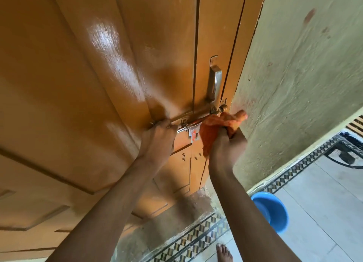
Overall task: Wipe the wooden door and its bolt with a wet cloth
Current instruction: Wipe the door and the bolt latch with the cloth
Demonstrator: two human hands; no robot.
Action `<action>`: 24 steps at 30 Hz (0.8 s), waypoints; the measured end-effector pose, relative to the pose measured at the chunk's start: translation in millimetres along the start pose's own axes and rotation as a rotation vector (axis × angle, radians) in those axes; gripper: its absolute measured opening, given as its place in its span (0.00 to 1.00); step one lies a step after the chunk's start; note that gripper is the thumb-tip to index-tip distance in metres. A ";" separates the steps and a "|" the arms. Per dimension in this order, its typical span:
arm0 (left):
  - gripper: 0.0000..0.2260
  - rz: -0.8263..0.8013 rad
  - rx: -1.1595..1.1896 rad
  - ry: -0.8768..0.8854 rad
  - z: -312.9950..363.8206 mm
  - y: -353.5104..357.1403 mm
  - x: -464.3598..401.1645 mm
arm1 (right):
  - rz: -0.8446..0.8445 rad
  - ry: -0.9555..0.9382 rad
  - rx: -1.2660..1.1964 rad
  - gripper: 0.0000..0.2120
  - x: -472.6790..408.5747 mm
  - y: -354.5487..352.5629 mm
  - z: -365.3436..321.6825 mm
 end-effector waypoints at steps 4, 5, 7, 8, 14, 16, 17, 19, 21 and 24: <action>0.15 0.010 -0.005 -0.032 2.2 4.4 -5.7 | -0.149 -0.316 0.287 0.16 -9.6 26.8 -13.4; 0.15 0.029 -0.016 -0.023 3.9 5.6 -5.9 | -0.237 -0.374 0.351 0.20 -7.1 39.8 -10.1; 0.12 0.079 -0.028 -0.001 7.2 7.3 -5.7 | -0.445 -0.475 0.504 0.25 1.7 65.3 4.5; 0.10 0.092 -0.023 -0.001 8.3 9.0 -6.1 | -0.530 -0.530 0.626 0.28 7.1 75.5 13.3; 0.11 0.091 0.012 -0.060 9.4 19.0 0.8 | -0.640 -0.727 1.013 0.39 -20.2 56.9 28.2; 0.13 0.116 -0.010 -0.082 8.7 22.3 2.2 | -0.566 -0.646 1.020 0.38 -36.5 47.4 30.8; 0.14 0.136 -0.010 -0.093 8.3 23.8 1.9 | -0.555 -0.645 1.011 0.35 -35.6 49.3 32.5; 0.14 0.161 -0.004 -0.111 9.4 25.5 1.6 | -0.614 -0.706 0.983 0.30 -19.5 61.4 37.5; 0.12 0.186 0.003 -0.110 12.1 24.0 3.3 | -0.731 -0.810 0.953 0.30 -8.5 69.4 40.3; 0.11 0.195 0.023 -0.095 13.8 19.3 6.6 | -0.763 -0.978 0.973 0.27 -22.6 53.0 37.7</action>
Point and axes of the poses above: each hand's wrist, its own x-axis away from the middle knuckle, its own y-axis out of the palm, z = x × y, the point moved 8 cm from there along -x, towards the middle knuckle, and after that the axes turned 14 degrees about -z, right-handed, at the moved point
